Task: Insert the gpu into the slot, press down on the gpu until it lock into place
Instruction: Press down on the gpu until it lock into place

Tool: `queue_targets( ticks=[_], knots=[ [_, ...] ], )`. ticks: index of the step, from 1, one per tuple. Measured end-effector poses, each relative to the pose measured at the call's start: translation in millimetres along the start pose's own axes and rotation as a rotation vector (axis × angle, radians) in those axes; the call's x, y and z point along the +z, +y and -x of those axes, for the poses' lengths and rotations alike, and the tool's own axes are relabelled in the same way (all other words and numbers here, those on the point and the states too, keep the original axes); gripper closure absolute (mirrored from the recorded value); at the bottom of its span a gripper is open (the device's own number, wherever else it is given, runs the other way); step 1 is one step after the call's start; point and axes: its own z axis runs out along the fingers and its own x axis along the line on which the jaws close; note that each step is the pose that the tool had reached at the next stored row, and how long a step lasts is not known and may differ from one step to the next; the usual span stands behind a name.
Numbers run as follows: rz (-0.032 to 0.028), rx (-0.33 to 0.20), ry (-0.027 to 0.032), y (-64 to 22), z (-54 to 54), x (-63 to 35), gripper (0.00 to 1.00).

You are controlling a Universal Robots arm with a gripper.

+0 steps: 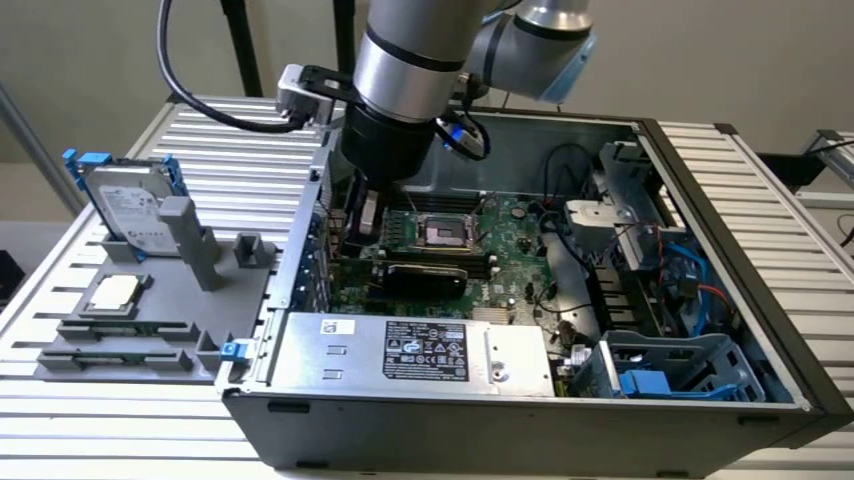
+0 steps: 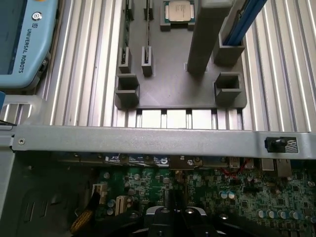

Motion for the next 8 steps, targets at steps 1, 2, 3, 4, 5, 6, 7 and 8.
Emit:
queue_targets(
  ticks=[1, 2, 3, 4, 5, 6, 7, 8],
  knots=[
    [0.0022, 0.000, 0.0012, 0.3, 0.1, 0.0, 0.89],
    [0.0047, 0.000, 0.0020, 0.7, 0.4, 0.1, 0.89],
    [0.0084, 0.000, 0.0026, 1.0, 0.8, 0.2, 0.89],
    [0.0130, 0.000, 0.0031, 1.5, 1.0, 0.2, 0.89],
    [0.0184, 0.000, 0.0035, 1.9, 1.1, 0.3, 0.89],
    [0.0236, 0.000, 0.0038, 2.4, 1.2, 0.5, 0.89],
    [0.0283, 0.000, 0.0043, 2.9, 1.3, 0.6, 0.89],
    [0.0325, 0.000, 0.0049, 3.4, 1.4, 0.7, 0.89]
  ],
)
